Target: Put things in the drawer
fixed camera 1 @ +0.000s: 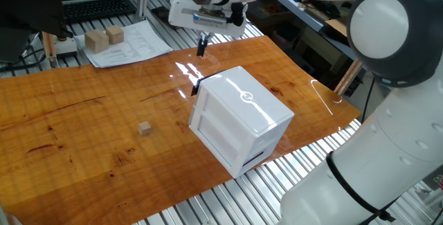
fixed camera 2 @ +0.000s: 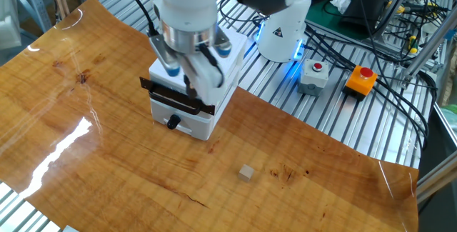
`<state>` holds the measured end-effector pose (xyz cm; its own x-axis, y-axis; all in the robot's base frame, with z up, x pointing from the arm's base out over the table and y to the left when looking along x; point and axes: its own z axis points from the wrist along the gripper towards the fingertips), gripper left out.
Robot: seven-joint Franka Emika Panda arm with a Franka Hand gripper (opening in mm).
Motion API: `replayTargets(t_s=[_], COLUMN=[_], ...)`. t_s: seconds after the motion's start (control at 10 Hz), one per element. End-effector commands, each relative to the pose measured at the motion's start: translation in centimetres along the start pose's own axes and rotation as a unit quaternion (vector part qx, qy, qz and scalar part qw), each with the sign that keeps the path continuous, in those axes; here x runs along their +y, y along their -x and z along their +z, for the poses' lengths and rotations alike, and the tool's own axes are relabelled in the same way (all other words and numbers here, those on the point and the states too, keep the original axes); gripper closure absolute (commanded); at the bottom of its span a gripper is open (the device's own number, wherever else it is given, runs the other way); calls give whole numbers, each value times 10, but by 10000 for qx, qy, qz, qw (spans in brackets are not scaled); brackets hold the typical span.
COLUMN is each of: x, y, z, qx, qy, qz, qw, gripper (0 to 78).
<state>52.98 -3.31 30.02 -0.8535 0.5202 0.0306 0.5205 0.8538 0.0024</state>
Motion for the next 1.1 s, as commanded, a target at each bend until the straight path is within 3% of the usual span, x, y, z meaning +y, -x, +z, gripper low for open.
replayTargets(t_s=[0.1, 0.7, 0.9, 1.1], x=[-2, -2, -2, -2], y=[3, 3, 3, 3], z=[2, 3, 3, 3], qx=[-37, -103, -199, -210], qy=[23, 98, 170, 120], qz=[225, 942, 1148, 1275], qw=[9997, 9955, 9930, 9915], gripper=[776, 776, 776, 776])
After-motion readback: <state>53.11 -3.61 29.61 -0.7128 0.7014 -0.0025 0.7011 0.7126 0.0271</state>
